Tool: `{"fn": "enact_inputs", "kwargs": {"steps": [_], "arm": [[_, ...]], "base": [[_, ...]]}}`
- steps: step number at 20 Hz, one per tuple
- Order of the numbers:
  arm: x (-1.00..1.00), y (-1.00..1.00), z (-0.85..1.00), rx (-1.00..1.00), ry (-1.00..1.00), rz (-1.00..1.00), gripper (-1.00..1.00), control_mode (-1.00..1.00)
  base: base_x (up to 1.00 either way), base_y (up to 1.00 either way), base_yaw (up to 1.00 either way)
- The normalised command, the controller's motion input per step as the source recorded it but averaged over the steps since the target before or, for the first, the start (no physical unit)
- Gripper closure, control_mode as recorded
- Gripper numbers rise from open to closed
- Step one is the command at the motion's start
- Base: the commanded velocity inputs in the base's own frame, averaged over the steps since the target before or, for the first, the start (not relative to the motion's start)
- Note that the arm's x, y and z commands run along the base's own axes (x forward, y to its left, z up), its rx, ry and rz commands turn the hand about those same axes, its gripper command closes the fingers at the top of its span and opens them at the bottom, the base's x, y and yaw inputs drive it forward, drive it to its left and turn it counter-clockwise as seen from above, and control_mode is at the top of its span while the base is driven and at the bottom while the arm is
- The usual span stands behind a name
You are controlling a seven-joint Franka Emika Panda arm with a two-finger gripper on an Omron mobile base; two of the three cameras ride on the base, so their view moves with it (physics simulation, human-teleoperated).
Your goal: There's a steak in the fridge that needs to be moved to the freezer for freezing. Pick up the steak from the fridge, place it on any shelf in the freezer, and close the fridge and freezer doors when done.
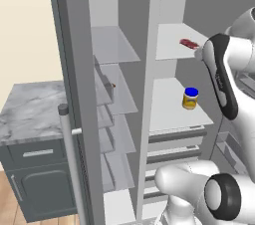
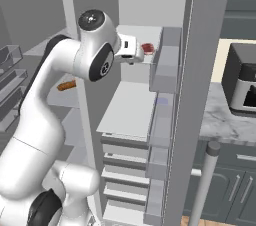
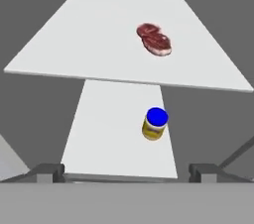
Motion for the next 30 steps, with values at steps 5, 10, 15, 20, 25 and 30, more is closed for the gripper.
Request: {"fn": "enact_inputs", "kwargs": {"steps": [5, 10, 15, 20, 25, 30], "arm": [[0.58, -0.37, 0.00, 0.01, 0.01, 0.00, -1.00, -1.00], [0.61, -0.35, 0.00, 0.00, 0.00, 0.00, -1.00, -1.00], [0.65, -0.24, -0.06, 0.00, 0.00, 0.00, -1.00, -1.00], [0.57, 0.00, -0.30, 0.00, 0.00, 0.00, -1.00, -1.00], [0.56, -0.02, -0.29, 0.00, 0.00, 0.00, -1.00, -1.00], [0.54, -0.13, -0.13, 0.00, 0.00, 0.02, -1.00, -1.00]], "base": [[0.00, 0.00, 0.00], [0.00, 0.00, 0.00], [0.00, 0.00, 0.00], [0.00, 0.00, 0.00], [0.00, 0.00, 0.00], [0.00, 0.00, 0.00]]}}
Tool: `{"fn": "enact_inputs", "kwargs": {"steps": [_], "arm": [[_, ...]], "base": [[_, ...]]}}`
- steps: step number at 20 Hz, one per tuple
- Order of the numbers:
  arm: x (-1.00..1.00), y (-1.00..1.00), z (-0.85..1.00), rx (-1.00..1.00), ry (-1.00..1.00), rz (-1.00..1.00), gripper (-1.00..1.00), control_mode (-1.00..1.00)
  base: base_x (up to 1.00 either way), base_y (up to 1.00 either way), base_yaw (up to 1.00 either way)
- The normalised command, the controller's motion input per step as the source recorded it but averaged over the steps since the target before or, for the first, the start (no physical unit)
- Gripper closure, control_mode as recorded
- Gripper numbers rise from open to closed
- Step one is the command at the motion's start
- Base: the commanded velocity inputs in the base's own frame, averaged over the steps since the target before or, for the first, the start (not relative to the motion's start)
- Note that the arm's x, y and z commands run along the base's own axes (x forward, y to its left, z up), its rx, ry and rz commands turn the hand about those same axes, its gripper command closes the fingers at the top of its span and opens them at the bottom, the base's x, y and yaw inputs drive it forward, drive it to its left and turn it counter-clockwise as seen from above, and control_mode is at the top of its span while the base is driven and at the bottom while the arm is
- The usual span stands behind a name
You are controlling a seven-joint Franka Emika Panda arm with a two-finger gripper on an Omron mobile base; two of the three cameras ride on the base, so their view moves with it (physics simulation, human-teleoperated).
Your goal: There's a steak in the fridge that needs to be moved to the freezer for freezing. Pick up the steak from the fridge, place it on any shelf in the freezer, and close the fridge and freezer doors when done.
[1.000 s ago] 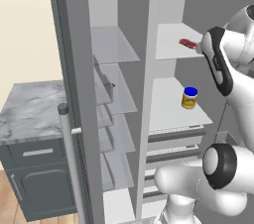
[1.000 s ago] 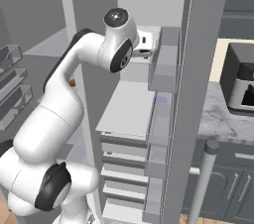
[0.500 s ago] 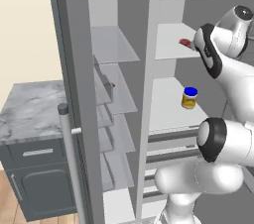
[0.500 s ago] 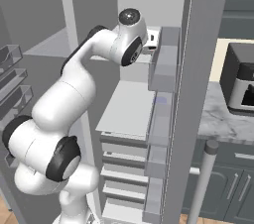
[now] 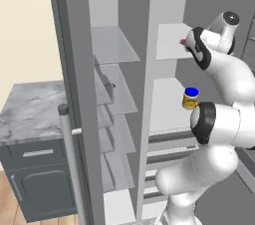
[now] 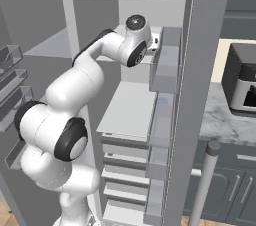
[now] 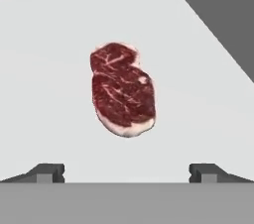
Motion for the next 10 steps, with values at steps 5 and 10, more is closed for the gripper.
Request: {"fn": "enact_inputs", "kwargs": {"steps": [5, 10], "arm": [[0.55, -0.13, -0.23, 0.00, 0.05, 0.04, -1.00, -1.00], [0.59, -0.04, -0.20, 0.00, 0.06, 0.02, -1.00, -1.00]], "base": [[0.00, 0.00, 0.00], [0.00, 0.00, 0.00]]}}
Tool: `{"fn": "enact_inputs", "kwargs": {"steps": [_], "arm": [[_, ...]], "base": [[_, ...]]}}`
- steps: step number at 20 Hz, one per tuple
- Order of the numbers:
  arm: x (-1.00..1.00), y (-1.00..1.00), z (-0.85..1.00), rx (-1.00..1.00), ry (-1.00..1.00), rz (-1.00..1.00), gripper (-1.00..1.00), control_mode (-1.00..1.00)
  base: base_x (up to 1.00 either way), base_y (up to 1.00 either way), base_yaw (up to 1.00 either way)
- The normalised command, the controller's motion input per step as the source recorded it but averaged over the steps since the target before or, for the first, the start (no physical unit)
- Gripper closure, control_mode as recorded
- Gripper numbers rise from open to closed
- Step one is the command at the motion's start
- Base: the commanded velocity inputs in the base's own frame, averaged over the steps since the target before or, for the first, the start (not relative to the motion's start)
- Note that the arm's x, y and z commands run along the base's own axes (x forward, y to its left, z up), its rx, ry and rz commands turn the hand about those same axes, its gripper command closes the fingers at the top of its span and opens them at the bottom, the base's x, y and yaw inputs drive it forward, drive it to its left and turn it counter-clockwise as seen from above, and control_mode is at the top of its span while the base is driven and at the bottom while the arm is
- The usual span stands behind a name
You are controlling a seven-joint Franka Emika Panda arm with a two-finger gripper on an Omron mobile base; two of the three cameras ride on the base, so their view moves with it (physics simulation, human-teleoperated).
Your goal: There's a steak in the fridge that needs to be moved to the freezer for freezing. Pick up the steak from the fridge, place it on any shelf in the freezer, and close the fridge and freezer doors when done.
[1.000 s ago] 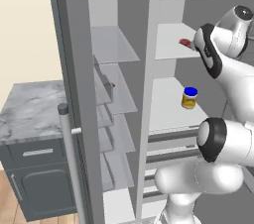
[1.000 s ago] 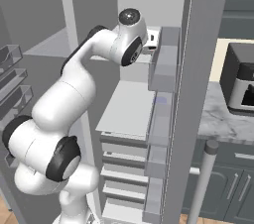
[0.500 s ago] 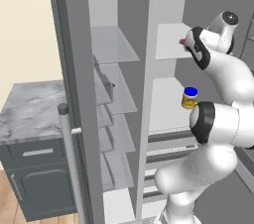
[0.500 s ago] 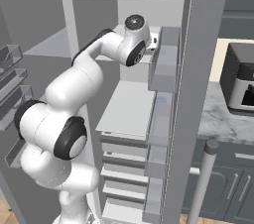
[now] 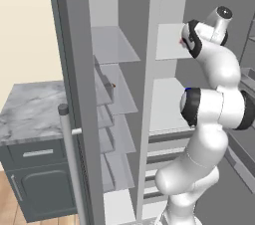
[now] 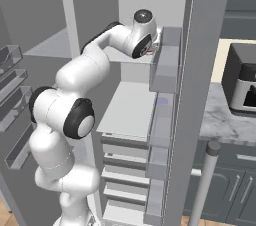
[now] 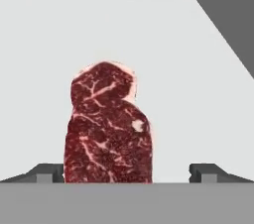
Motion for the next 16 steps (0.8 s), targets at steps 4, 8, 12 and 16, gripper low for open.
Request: {"fn": "enact_inputs", "kwargs": {"steps": [4, 8, 12, 16], "arm": [[0.38, 0.00, -0.43, 0.00, 0.00, 0.02, -1.00, -1.00], [0.02, 0.00, -0.92, 0.00, 0.00, 0.04, 1.00, -1.00], [0.00, 0.29, -1.00, 0.00, 0.00, 0.02, 1.00, -1.00], [-0.22, 0.72, -0.59, -0.02, 0.02, 0.00, 1.00, -1.00]], "base": [[0.00, 0.00, 0.00], [0.00, 0.00, 0.00], [0.00, 0.00, 0.00], [0.00, 0.00, 0.00]]}}
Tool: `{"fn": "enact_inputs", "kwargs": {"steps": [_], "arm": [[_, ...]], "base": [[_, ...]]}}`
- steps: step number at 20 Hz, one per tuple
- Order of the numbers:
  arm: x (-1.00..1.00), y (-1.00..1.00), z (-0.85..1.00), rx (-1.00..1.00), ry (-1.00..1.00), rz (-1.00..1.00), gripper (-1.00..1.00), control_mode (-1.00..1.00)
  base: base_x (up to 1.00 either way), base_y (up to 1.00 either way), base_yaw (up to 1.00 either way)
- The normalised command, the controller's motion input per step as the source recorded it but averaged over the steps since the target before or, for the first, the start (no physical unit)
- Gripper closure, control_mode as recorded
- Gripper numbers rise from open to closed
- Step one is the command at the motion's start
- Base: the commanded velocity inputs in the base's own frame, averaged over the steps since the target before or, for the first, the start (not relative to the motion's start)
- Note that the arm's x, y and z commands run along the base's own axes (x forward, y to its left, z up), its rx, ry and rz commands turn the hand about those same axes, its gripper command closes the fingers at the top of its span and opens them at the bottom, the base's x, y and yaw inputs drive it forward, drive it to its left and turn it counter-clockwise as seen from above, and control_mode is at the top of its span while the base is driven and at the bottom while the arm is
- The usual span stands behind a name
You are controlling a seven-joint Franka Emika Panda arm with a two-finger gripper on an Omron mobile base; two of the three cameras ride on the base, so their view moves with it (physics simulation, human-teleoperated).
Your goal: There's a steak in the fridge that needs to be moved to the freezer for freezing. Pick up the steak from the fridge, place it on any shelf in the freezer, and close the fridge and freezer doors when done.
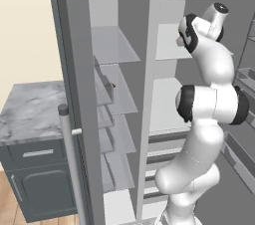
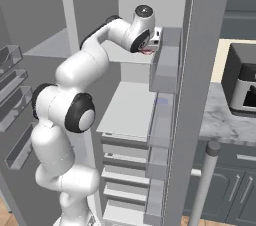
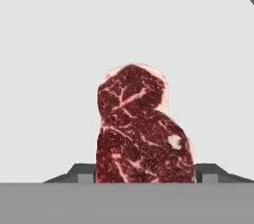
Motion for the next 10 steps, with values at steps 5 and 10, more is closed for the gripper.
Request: {"fn": "enact_inputs", "kwargs": {"steps": [5, 10], "arm": [[-0.67, 0.19, -0.14, 0.00, 0.00, 0.00, 1.00, -1.00], [-0.80, 0.22, 0.00, 0.00, 0.00, -0.01, 1.00, -1.00]], "base": [[0.00, 0.00, 0.00], [0.00, 0.00, 0.00]]}}
